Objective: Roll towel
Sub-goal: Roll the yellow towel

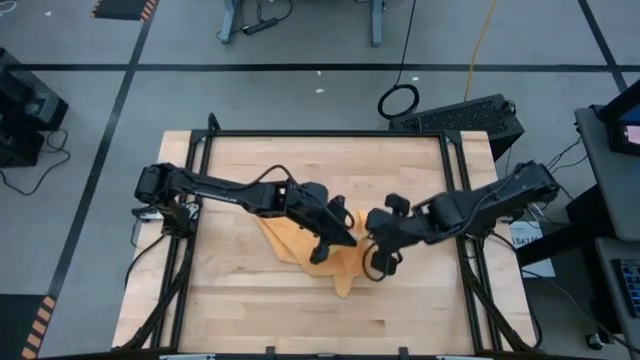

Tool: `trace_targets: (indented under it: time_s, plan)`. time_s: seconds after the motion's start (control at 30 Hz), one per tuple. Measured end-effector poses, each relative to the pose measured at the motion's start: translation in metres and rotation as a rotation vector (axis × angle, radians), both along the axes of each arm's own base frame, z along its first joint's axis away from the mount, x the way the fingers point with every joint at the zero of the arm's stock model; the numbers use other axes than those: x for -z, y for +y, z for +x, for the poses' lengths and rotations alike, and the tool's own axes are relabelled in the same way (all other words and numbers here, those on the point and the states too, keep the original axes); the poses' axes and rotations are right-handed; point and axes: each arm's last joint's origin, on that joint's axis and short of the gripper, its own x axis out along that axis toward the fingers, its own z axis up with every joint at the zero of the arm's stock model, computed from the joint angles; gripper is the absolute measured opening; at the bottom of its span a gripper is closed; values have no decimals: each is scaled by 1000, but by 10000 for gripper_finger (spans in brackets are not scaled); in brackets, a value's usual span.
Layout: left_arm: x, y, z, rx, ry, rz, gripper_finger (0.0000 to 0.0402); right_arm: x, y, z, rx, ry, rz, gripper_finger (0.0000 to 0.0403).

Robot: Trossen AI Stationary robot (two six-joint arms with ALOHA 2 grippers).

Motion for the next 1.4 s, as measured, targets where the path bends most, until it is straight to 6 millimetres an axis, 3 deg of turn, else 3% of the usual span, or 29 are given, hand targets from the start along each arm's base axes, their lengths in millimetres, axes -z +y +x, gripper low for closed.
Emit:
trace_targets:
  time_s: [0.23, 0.5, 0.83, 1.2, 1.4]
  plan:
    - [18, -5, -13, 161, 205, -52, 15, 23, 35, 3, 148, 77, 132, 0]
    - [35, -15, -14, 316, 151, 81, 15, 59, 70, 17, 225, 128, 167, 0]
    - [70, -26, -3, 399, 184, 150, 15, 106, 90, 32, 336, 217, 135, 0]
    - [65, -29, -3, 415, 155, 143, 15, 105, 108, 11, 473, 162, 98, 5]
    - [61, -30, 1, 412, 96, 147, 15, 92, 122, -8, 593, 100, 211, 66]
